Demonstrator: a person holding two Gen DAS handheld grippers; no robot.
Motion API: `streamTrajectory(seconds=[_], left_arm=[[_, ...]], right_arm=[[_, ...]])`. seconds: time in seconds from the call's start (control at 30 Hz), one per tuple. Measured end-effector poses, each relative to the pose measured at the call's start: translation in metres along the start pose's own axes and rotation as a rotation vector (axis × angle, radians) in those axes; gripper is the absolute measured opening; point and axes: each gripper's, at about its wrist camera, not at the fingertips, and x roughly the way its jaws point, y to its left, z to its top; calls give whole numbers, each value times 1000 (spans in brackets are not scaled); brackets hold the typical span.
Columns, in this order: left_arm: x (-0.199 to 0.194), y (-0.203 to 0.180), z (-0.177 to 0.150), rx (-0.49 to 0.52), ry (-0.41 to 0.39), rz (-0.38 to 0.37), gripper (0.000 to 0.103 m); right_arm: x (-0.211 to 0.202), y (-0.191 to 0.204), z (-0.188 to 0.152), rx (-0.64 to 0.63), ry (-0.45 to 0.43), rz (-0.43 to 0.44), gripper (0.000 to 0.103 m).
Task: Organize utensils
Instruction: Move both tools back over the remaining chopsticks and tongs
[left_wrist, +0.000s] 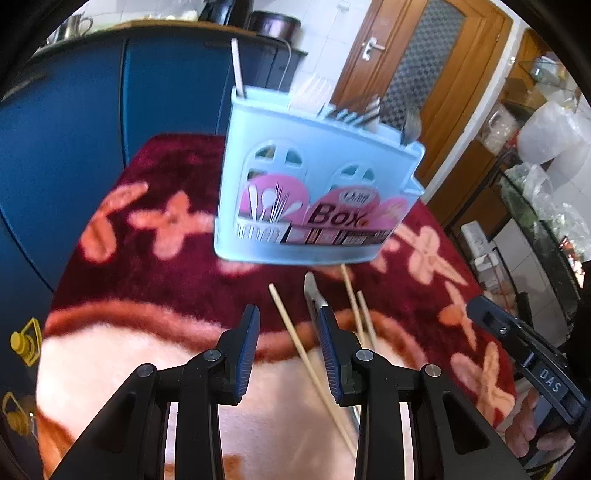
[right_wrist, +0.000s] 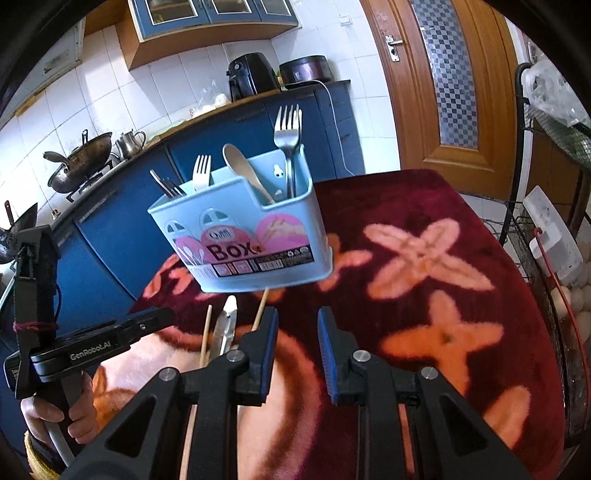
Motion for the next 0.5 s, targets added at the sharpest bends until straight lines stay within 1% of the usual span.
streamTrajectory(seconds=[0.27,0.5], left_arm=[[26,3,-2,-9,56,37,34],[44,0,1,15,82,72,33]], right_arm=[[5,-7,-6,15,20,-4,25],[8,-17,-9,39,32,0,26]])
